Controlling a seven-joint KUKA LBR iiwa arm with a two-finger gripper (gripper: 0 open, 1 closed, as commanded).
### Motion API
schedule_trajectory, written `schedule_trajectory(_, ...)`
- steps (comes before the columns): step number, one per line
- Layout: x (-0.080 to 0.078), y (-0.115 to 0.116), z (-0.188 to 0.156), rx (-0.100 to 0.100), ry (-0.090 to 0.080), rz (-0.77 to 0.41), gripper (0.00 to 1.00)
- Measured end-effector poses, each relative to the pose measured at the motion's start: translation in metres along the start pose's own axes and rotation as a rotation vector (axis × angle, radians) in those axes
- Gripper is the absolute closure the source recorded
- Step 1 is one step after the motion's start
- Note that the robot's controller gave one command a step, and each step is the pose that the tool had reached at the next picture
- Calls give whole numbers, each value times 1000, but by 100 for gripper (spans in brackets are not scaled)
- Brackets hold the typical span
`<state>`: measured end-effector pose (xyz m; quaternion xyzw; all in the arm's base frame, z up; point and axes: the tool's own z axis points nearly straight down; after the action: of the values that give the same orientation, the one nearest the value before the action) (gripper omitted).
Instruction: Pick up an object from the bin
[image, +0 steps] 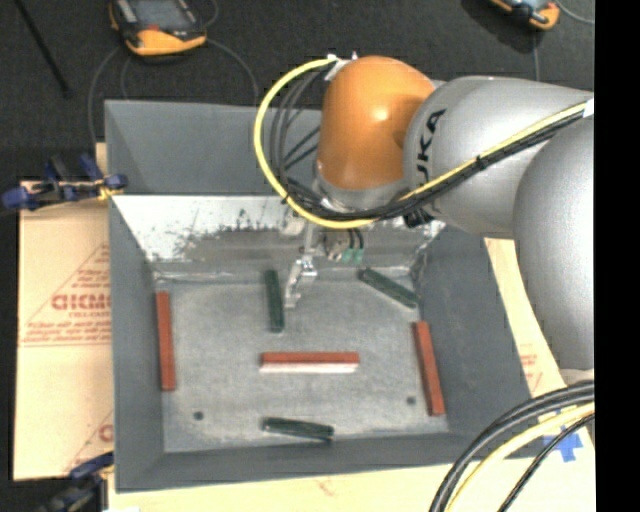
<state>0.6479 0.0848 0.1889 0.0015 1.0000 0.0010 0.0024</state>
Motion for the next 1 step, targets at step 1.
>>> schedule_trajectory(1,0,-5,49,2,-7,-47,0)
